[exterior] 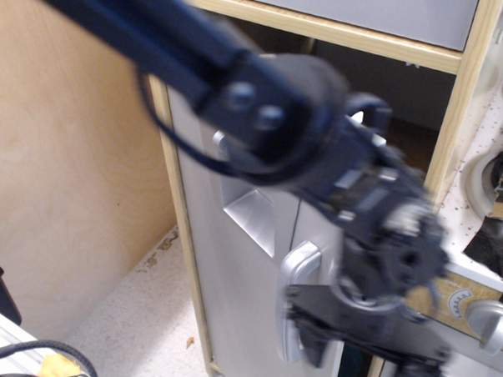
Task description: Open fridge
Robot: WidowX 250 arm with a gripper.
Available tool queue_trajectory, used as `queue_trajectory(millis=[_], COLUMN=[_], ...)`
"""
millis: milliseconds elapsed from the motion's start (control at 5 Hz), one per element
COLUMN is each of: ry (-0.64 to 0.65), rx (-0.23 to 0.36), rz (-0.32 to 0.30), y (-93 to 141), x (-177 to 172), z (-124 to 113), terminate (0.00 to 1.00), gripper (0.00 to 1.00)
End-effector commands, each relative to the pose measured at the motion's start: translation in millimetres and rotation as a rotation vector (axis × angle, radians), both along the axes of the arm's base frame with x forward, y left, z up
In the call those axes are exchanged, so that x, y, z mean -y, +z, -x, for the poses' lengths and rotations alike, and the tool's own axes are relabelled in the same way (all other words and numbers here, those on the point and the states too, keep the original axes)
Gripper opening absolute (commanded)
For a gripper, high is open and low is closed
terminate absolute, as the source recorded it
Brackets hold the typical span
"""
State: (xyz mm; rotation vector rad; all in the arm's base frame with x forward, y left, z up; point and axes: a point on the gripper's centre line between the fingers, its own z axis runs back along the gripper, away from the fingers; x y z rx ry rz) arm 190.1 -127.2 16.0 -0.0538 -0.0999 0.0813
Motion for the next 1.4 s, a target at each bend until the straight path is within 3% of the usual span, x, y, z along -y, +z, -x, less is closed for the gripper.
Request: queue_trajectory(millis=[0, 200, 600, 800, 1200], ry=[-0.114, -0.217, -0.37, -0.387, -0.291], rx=[0.062, 0.118, 0.122, 0.094, 0.051], rz=[0.073, 0.041, -0.013, -0.068, -0.123], y=[21.3, 27.5, 34.7, 36.1, 43.6], x=[47.6, 56.8, 43.4, 22.6, 1.1], z=[-37.9, -67.8, -99.9, -107.5, -91.9], terminate=[0.0, 0.0, 0.0, 0.0, 0.0], gripper=[1.0, 1.0, 1.0, 1.0, 1.0])
